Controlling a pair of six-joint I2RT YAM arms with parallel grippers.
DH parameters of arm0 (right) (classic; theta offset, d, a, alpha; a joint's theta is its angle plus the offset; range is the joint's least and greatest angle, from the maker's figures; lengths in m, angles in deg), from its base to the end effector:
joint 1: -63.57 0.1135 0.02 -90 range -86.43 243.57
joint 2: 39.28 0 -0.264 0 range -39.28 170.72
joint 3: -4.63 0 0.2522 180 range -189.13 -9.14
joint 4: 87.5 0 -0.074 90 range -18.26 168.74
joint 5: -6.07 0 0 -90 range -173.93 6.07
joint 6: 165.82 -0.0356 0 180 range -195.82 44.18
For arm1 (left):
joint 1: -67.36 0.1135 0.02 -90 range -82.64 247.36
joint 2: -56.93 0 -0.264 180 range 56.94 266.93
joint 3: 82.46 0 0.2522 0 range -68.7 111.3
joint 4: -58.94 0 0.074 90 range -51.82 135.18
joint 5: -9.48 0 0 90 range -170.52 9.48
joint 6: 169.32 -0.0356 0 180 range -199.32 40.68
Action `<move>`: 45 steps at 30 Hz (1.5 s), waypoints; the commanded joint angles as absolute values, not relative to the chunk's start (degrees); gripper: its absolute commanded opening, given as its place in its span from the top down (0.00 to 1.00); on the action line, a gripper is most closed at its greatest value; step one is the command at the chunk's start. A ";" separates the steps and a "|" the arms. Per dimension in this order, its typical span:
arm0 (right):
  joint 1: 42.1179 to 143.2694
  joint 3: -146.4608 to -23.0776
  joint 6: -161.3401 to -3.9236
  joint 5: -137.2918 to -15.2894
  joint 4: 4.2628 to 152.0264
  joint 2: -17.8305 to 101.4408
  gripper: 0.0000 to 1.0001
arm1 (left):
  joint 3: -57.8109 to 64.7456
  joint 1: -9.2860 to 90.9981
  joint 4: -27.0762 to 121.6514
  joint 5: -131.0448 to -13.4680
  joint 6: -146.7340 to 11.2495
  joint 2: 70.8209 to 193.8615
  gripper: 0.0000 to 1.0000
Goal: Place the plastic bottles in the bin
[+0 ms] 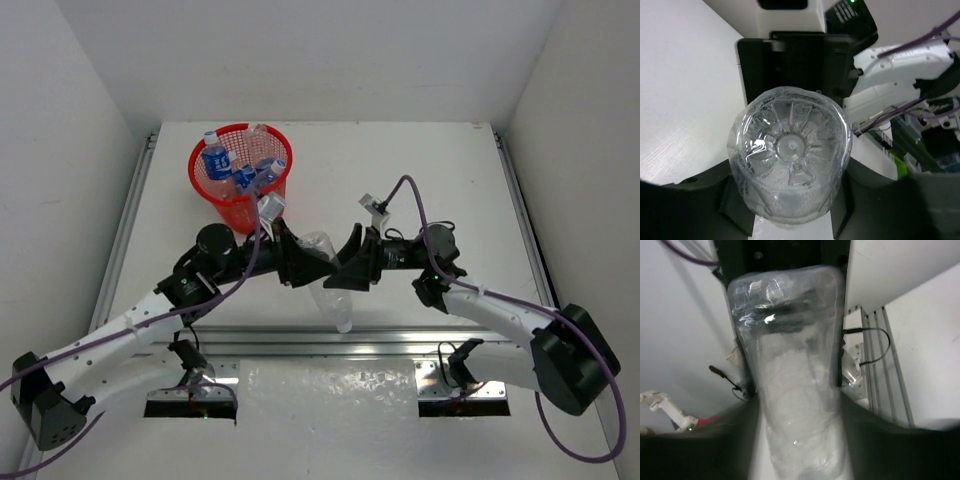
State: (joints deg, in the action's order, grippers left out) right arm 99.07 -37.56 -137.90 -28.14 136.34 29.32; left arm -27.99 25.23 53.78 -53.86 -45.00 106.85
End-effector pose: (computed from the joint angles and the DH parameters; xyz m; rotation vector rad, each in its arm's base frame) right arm 0.1777 0.1629 0.2753 -0.6681 1.6128 1.9448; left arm 0.1430 -0.1509 0.3344 0.5197 1.6895 -1.3739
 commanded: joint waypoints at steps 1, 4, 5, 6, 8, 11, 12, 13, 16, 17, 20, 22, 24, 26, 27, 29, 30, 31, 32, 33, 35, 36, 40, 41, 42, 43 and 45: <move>99.08 -35.25 -130.95 -27.06 134.83 23.23 0.02 | -22.93 26.05 49.77 -66.87 -45.92 103.27 1.00; 96.98 -32.52 -125.07 -30.65 121.97 18.67 0.01 | -16.27 26.05 35.67 -84.38 -46.97 102.37 1.00; 96.36 -31.90 -123.12 -32.76 117.20 16.90 0.01 | -13.62 26.13 31.69 -90.21 -47.33 102.98 1.00; 95.48 -31.03 -118.06 -40.17 111.75 14.89 0.01 | -8.11 26.13 27.56 -95.93 -47.68 104.99 1.00; 95.47 -31.02 -113.11 -50.74 94.61 8.03 0.01 | -2.63 26.57 17.44 -115.96 -48.65 108.07 1.00; 95.47 -29.71 -108.61 -61.51 85.54 0.05 0.01 | 5.72 34.54 12.07 -125.43 -50.23 114.58 1.00; 95.47 -29.09 -107.56 -62.13 84.72 -1.64 0.01 | 8.44 38.40 12.75 -123.69 -50.75 116.77 1.00; 95.47 -28.65 -107.28 -62.66 84.19 -3.22 0.01 | 9.60 45.14 13.62 -119.58 -51.37 117.75 1.00; 95.47 -27.59 -106.67 -63.71 81.56 -7.98 0.01 | 16.35 50.64 14.17 -121.80 -52.77 124.59 1.00; 95.47 -27.33 -106.67 -63.98 80.07 -9.55 0.01 | 20.64 51.00 13.46 -123.39 -53.21 129.14 1.00; 95.47 -25.84 -106.14 -63.19 79.18 -11.41 0.01 | 22.88 51.27 17.48 -124.38 -57.78 133.56 1.00; 95.56 -25.05 -106.40 -63.01 79.53 -12.64 0.01 | 23.85 51.27 18.81 -123.59 -59.01 136.64 1.00; 95.47 -24.25 -106.14 -61.09 80.06 -12.82 0.01 | 23.32 51.10 18.64 -123.50 -59.11 138.49 1.00; 95.47 -24.25 -105.79 -59.94 79.71 -12.56 0.01 | 21.05 51.10 18.03 -124.11 -58.23 139.11 1.00; 95.47 -24.17 -105.70 -59.76 79.62 -12.47 0.01 | 19.82 51.01 18.46 -124.29 -57.97 139.03 1.00; 95.47 -23.73 -105.70 -59.67 79.88 -12.47 0.01 | 16.22 50.83 19.25 -124.64 -57.96 139.02 1.00; 95.47 -23.64 -105.61 -59.15 80.49 -12.38 0.01 | 15.24 50.31 20.39 -124.64 -58.23 139.11 0.93; 95.47 -23.38 -105.61 -58.71 80.93 -12.38 0.01 | 14.62 50.22 20.57 -124.29 -57.97 139.55 0.87; 95.47 -23.20 -105.53 -57.14 81.46 -12.38 0.01 | 14.79 49.69 20.40 -123.94 -57.62 139.81 0.78; 95.47 -23.11 -105.61 -56.43 82.07 -12.29 0.01 | 14.79 49.34 20.22 -123.67 -57.53 139.99 0.67; 95.38 -23.02 -105.70 -55.55 82.08 -12.56 0.01 | 14.88 48.73 19.70 -123.58 -56.83 139.99 0.33; 95.47 -22.85 -105.61 -55.54 81.47 -12.99 0.01 | 14.97 48.46 19.26 -122.89 -56.65 139.82 0.23; 95.47 -22.76 -105.17 -58.87 78.93 -14.40 0.01 | 15.93 45.21 17.86 -123.14 -56.82 135.96 0.05; 95.47 -23.54 -105.09 -60.71 77.78 -14.66 0.01 | 16.46 44.77 17.33 -122.71 -56.91 134.03 0.03; 95.47 -24.07 -105.00 -61.69 76.38 -14.67 0.01 | 16.73 44.59 16.80 -121.92 -57.08 132.97 0.01; 95.47 -25.64 -104.82 -62.65 74.10 -14.58 0.01 | 16.73 44.50 16.19 -121.04 -57.26 132.00 0.00; 95.47 -27.76 -104.38 -66.95 69.11 -13.62 0.01 | 18.04 44.59 12.08 -121.91 -57.09 129.98 0.00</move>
